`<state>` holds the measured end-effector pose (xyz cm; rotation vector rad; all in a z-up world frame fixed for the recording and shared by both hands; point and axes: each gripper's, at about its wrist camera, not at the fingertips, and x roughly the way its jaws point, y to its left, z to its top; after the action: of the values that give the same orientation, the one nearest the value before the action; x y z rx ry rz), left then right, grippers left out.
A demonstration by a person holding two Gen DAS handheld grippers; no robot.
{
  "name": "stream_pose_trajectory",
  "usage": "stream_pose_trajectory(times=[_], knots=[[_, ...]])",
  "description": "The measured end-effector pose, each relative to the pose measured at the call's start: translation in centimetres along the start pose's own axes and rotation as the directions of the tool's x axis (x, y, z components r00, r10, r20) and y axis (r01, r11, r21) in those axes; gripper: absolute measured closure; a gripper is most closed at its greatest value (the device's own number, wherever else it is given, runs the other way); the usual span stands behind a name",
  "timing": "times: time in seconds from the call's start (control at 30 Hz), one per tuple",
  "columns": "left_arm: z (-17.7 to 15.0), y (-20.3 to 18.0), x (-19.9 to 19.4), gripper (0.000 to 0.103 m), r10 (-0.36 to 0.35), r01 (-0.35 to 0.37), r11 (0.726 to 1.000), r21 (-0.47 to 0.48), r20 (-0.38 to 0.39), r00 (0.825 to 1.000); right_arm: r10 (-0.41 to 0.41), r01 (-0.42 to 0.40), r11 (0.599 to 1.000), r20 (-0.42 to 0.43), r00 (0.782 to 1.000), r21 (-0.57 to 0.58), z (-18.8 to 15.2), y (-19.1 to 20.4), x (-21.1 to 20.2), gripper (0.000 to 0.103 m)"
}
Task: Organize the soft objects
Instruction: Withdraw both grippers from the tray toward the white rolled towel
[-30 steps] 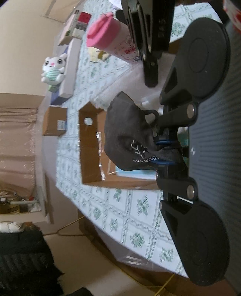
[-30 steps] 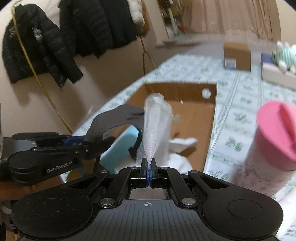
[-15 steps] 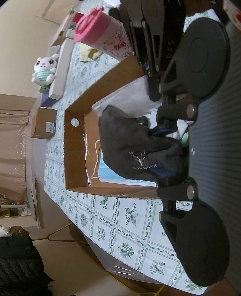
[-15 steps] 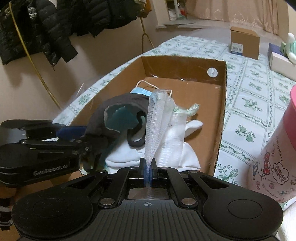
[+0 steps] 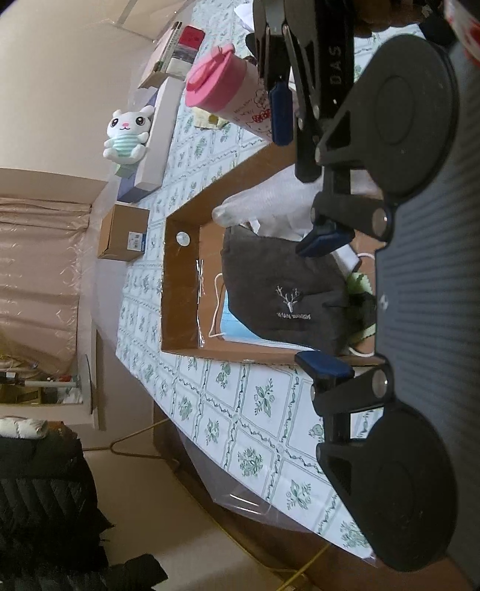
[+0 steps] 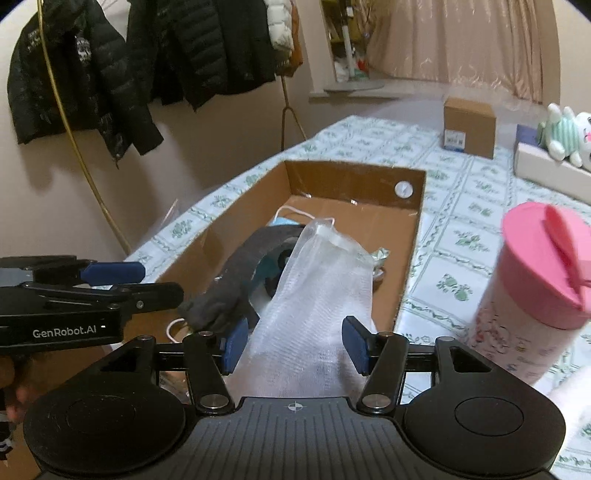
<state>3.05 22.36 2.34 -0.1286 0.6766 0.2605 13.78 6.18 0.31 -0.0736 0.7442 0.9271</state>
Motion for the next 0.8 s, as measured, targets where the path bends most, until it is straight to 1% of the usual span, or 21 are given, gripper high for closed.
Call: stream_pose_trajectory(times=[0.07,0.13,0.2,0.37,0.5,0.67,0.8], knots=[[-0.3,-0.3,-0.8,0.048,0.0,0.0,1.0,-0.011,0.005,1.0,-0.008,0.008,1.0,0.02,1.0,0.006,-0.3,0.1,-1.2,0.046],[-0.6,-0.6,-1.4,0.041,0.002,-0.001,1.0,-0.021,0.013,1.0,-0.016,0.015,1.0,0.039,0.999,0.021,-0.7,0.0,-2.7,0.046],[-1.1,-1.1,-2.1,0.038,0.007,-0.006,0.999,-0.032,0.024,1.0,-0.023,0.021,0.999,0.055,0.998,0.04,-1.2,-0.1,-4.1,0.046],[-1.9,-2.9,-3.3,0.035,0.004,-0.002,0.999,-0.04,0.036,0.999,-0.067,0.058,0.992,0.077,0.995,0.11,-2.9,-1.7,-7.5,0.046],[-2.3,-4.9,-3.8,0.029,-0.013,0.014,0.999,-0.042,0.033,0.999,-0.113,0.099,0.981,0.08,0.99,0.165,-4.0,-3.5,-9.9,0.046],[-2.5,-7.7,-4.1,0.028,-0.042,0.042,0.999,-0.013,0.031,0.999,-0.19,0.171,0.962,0.073,0.979,0.213,-5.6,-5.8,-12.6,0.046],[-2.4,-10.0,-3.9,0.028,-0.075,0.075,0.997,0.017,0.013,0.997,-0.227,0.199,0.944,0.08,0.971,0.265,-6.8,-7.6,-14.6,0.046]])
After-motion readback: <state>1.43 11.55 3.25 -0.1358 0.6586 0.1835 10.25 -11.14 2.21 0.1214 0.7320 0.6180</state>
